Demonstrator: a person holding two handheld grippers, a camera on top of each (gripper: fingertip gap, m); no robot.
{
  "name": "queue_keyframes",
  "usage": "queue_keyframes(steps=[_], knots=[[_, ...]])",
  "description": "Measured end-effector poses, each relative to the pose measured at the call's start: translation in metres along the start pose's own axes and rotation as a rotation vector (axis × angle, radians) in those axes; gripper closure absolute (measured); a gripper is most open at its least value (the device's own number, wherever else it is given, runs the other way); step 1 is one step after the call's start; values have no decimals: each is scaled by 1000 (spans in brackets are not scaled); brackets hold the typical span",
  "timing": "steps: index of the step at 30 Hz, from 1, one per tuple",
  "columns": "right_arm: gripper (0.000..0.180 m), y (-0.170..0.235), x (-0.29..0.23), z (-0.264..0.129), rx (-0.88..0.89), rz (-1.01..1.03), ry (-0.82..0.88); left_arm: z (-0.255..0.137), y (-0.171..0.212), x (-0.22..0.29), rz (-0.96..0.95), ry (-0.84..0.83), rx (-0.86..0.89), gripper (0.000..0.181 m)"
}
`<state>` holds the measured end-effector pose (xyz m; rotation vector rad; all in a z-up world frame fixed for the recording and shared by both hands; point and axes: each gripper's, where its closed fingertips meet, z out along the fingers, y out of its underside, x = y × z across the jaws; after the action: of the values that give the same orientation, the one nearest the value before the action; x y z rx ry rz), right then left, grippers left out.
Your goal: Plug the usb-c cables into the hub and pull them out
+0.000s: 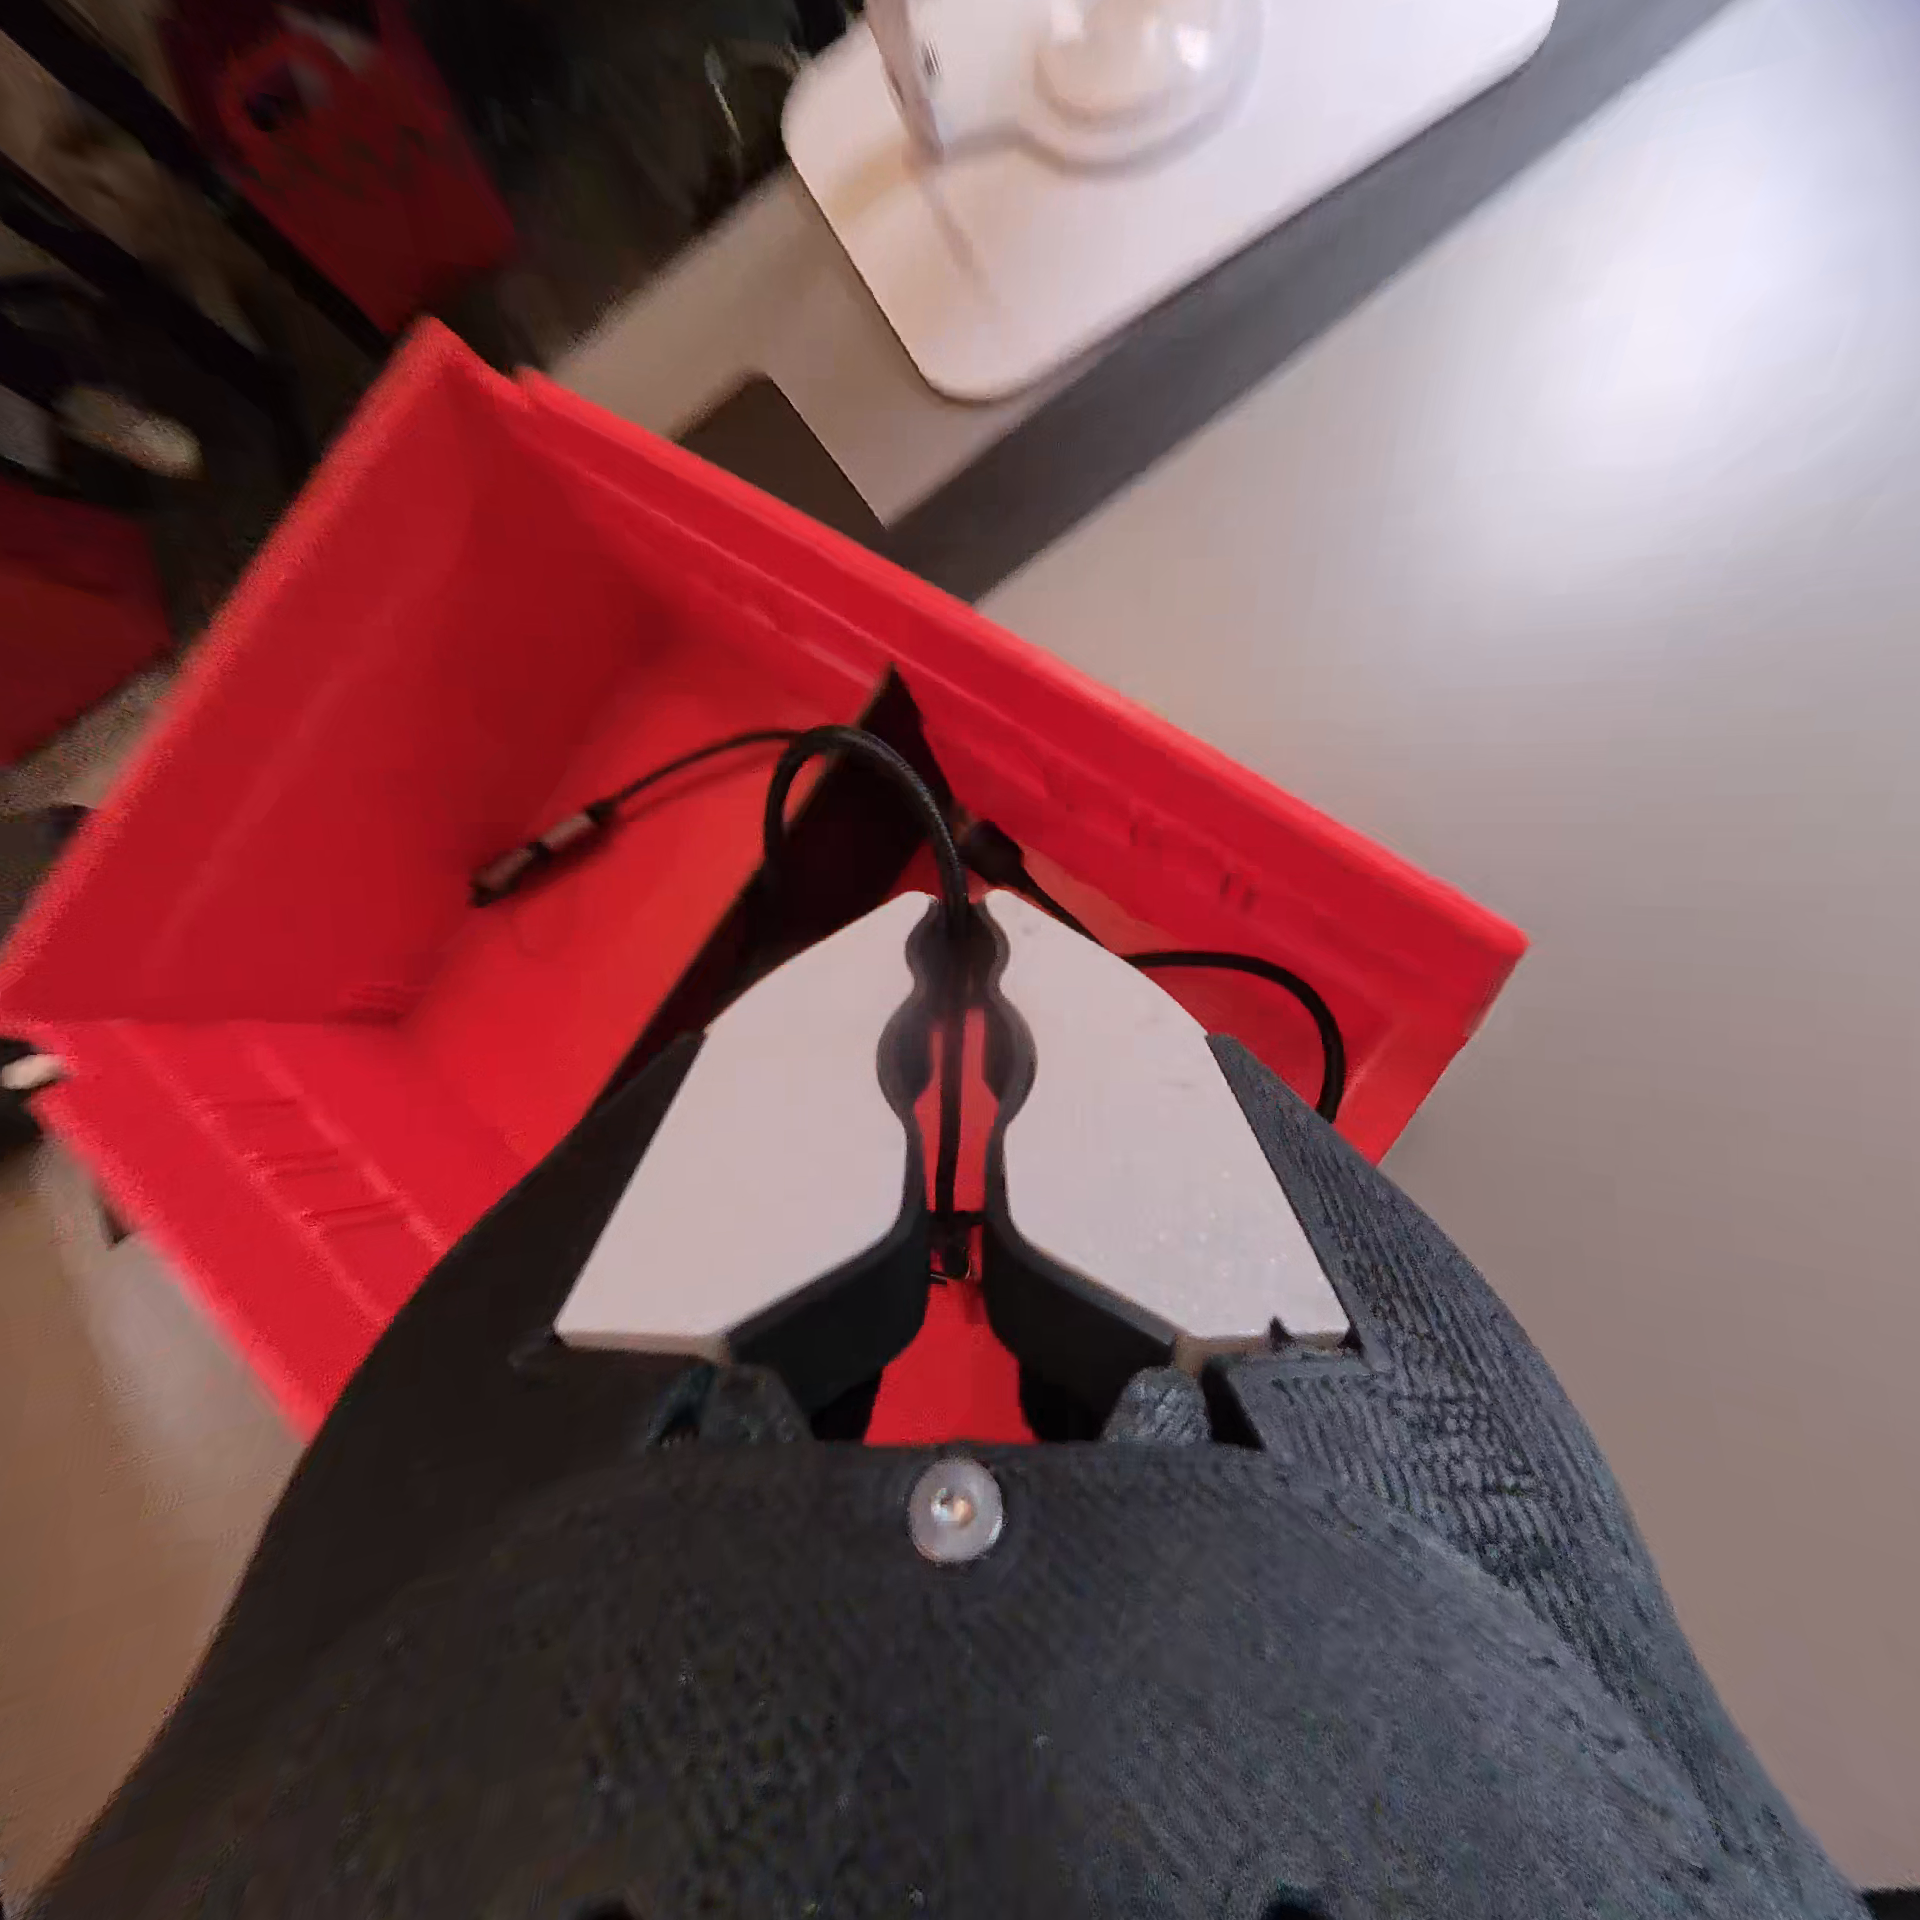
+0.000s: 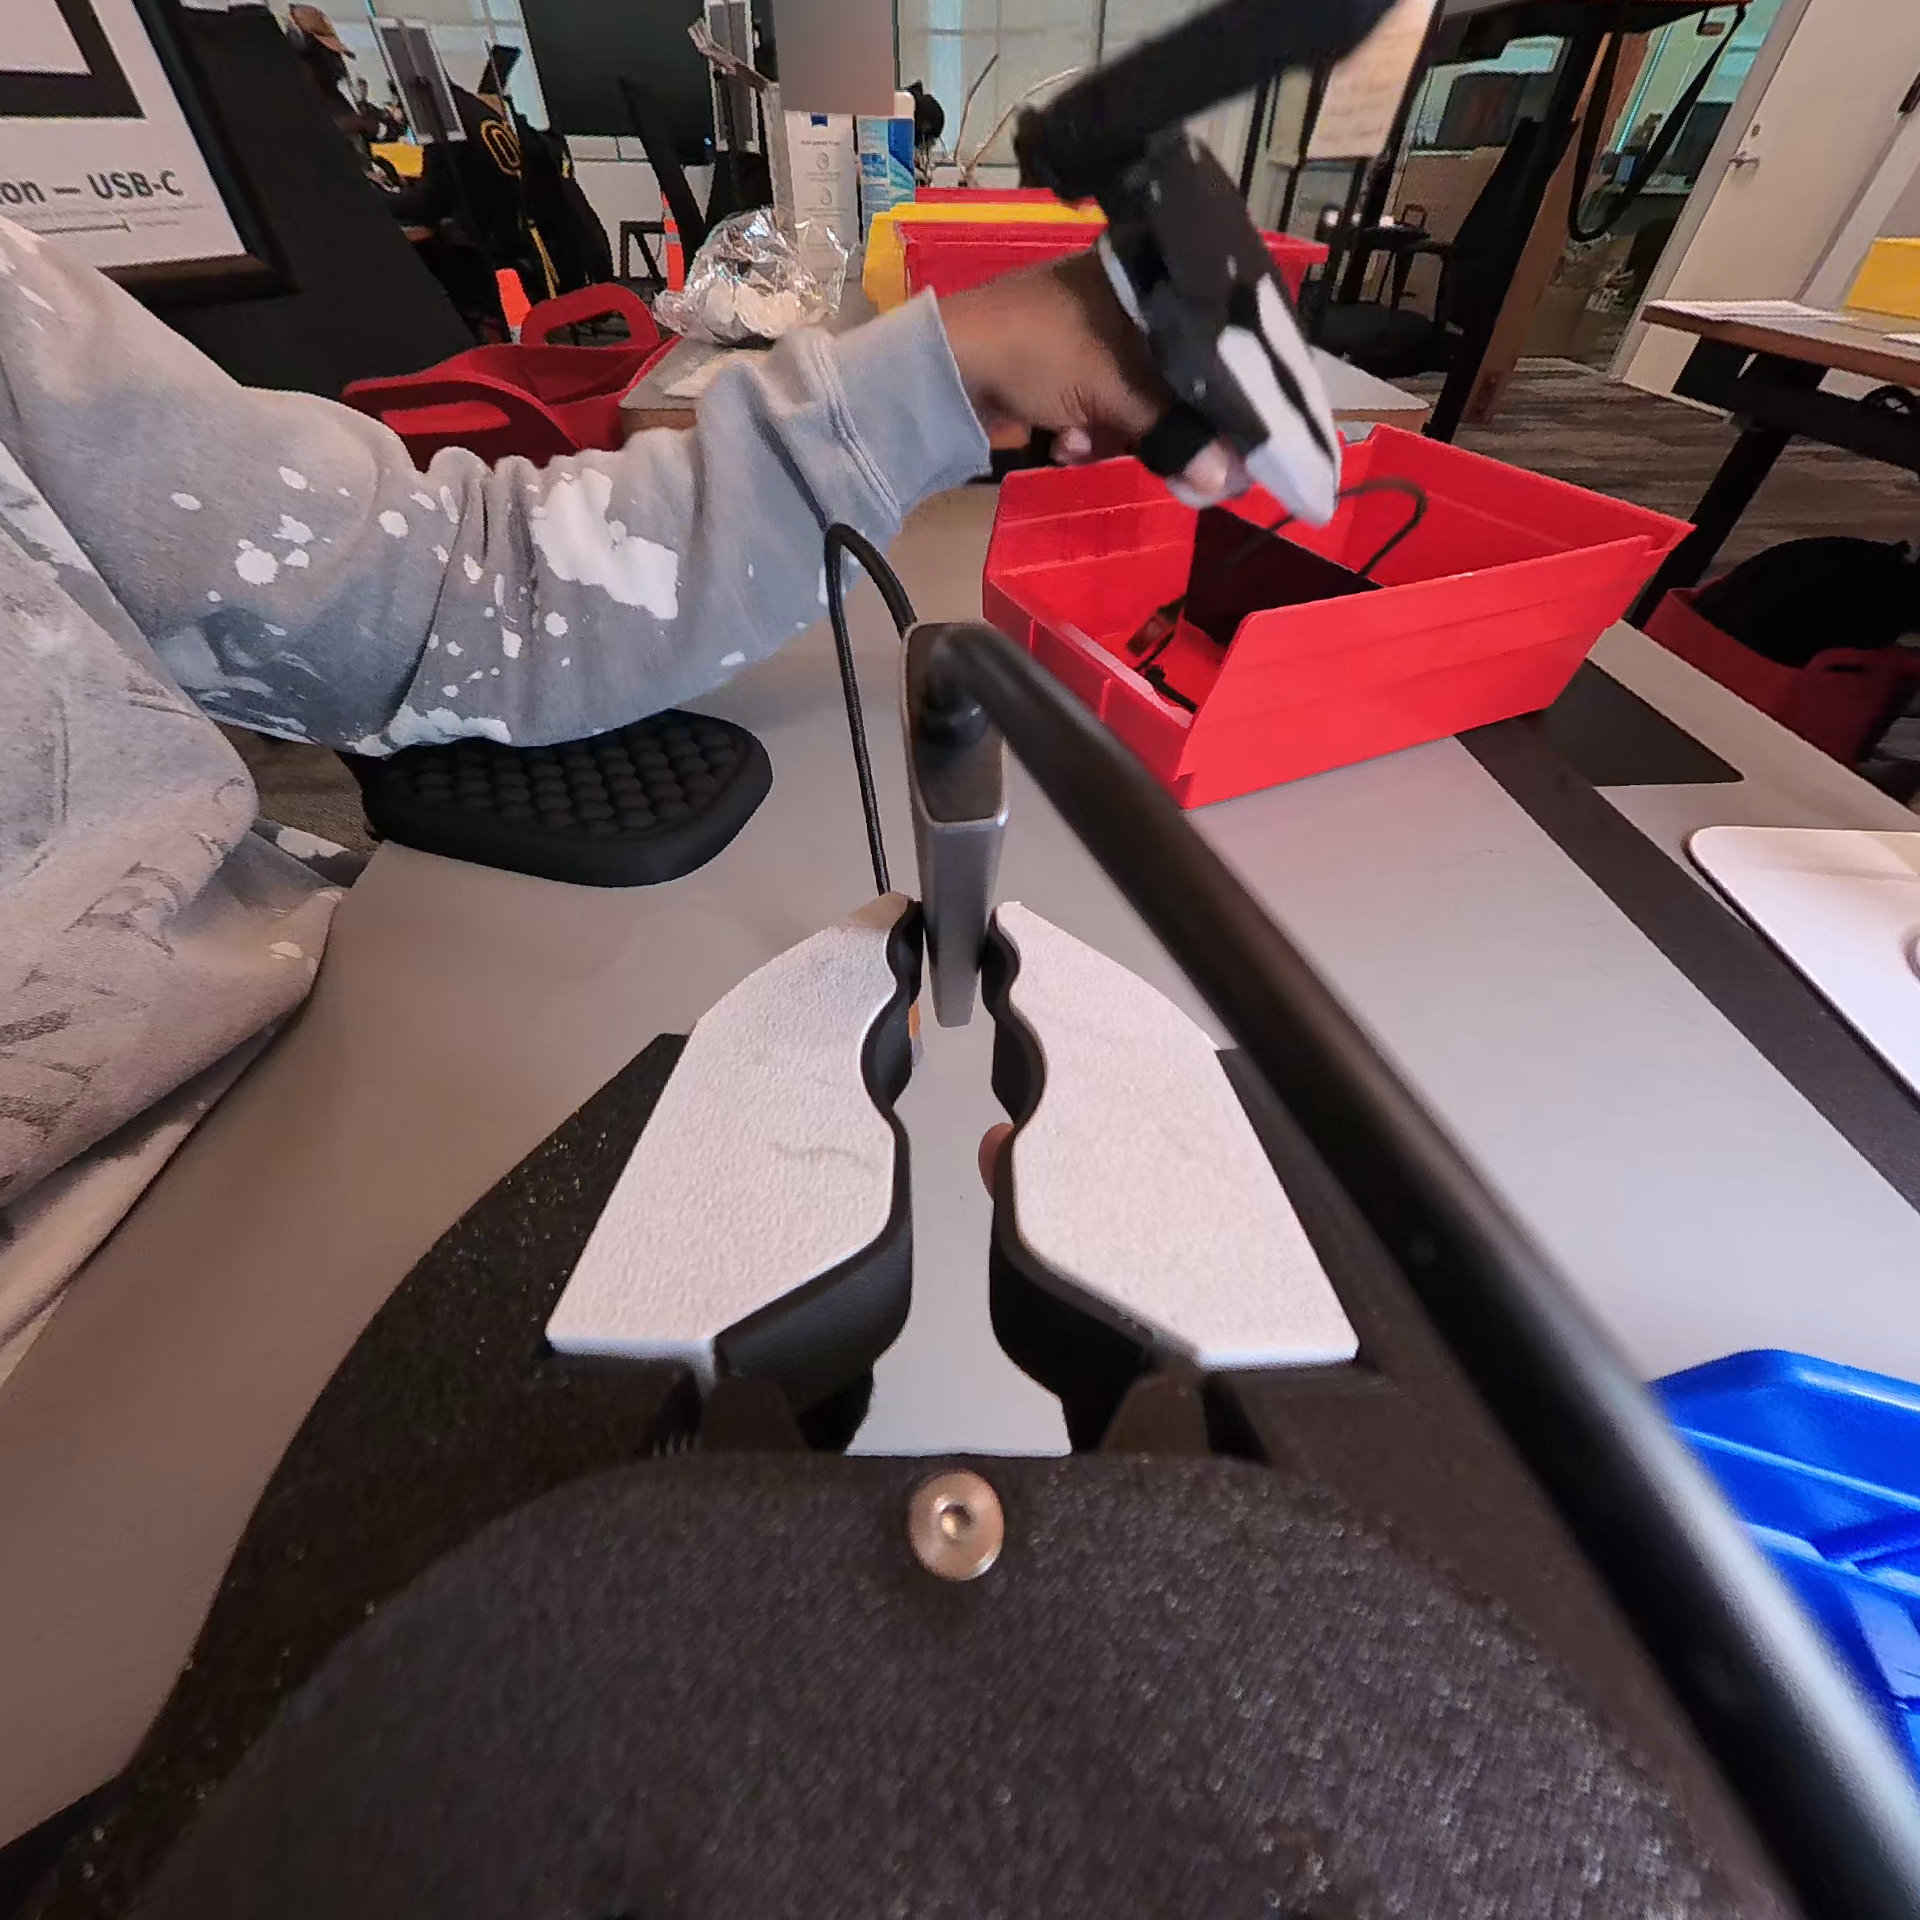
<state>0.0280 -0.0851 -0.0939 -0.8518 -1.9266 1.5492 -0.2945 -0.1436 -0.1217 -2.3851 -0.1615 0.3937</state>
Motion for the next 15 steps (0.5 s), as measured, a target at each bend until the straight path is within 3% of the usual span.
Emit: queue_keyframes(steps=[1, 4, 7, 11, 15], knots=[[170, 0, 0, 0, -1, 0, 0, -13, -11, -3, -5, -21, 54, 176], [170, -1, 0, 0, 2, -1, -2, -56, -45, 3, -21, -13, 236, 176], [170, -4, -2, -2, 17, 2, -12, -100, -79, 32, -24, 117, 435, 176], [170, -9, -7, -5, 58, 4, -55, -143, -113, 98, -64, 517, 644, 176], [170, -19, -24, -10, 114, -10, -152, -149, -132, 155, -215, 968, 727, 176]])
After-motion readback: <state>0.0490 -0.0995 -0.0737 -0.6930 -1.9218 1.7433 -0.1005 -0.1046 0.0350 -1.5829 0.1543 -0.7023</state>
